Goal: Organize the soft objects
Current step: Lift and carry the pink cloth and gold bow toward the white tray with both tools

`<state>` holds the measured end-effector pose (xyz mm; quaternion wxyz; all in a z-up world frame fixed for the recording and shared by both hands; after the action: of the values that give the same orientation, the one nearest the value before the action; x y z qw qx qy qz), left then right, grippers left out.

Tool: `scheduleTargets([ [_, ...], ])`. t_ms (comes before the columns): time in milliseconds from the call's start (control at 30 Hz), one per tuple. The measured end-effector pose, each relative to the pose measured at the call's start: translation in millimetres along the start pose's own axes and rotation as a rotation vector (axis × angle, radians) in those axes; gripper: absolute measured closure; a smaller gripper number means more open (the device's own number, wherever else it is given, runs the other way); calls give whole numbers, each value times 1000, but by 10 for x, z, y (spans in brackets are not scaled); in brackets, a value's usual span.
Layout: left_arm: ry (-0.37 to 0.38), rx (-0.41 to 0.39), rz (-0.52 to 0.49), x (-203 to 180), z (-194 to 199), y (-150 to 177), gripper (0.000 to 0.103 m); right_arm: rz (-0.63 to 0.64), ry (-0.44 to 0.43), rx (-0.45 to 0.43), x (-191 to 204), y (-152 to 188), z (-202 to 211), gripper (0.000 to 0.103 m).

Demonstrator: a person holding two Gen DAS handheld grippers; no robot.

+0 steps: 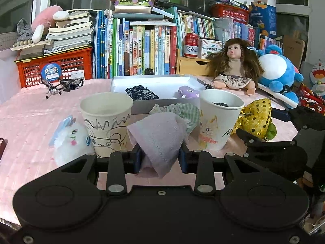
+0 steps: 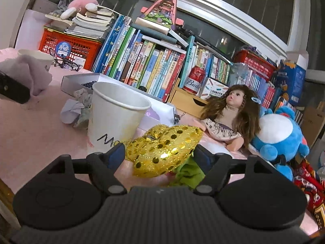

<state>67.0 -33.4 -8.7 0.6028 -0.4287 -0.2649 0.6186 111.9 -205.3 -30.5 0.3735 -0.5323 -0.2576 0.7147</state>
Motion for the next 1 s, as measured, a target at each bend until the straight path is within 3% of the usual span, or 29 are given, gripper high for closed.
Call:
scheduleTargets([
  [133,5,-8,1,-6,3,-48,70,27,10,-13,16,-33,-17,21],
  [167,5,-13,0,-11,10,-68,70,25,15,-18,5,-43,-11,25],
  [233,9,-24,-1,-16,20,-113,70,14,31,-19,-32,-56,1,46],
  [333,19,-34,4,-26,31,-193,70,-28,18,-23,-98,-72,16,54],
  [633,41,-68,25,-2,55,-536,70,-71,67,-67,-379,-257,94,57],
  [800,57,-84,46,64,54,-909,70,-109,103,-92,-633,-437,76,56],
  [1000,78,-86,55,122,-28,-1468,70,-201,67,-94,-966,-683,-81,56],
])
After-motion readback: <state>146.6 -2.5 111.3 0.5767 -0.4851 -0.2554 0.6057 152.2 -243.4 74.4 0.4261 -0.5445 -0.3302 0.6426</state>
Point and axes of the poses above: each gripper's, at about its wrist camera, not at the fingertips, and z roughly against the way its jaws point, x to its left, y to its underside, the point moved 10 cm from there along -z, roughly the way its jaws point, and after that the axes turned 11 degrees about z, right-handed, at the moved point
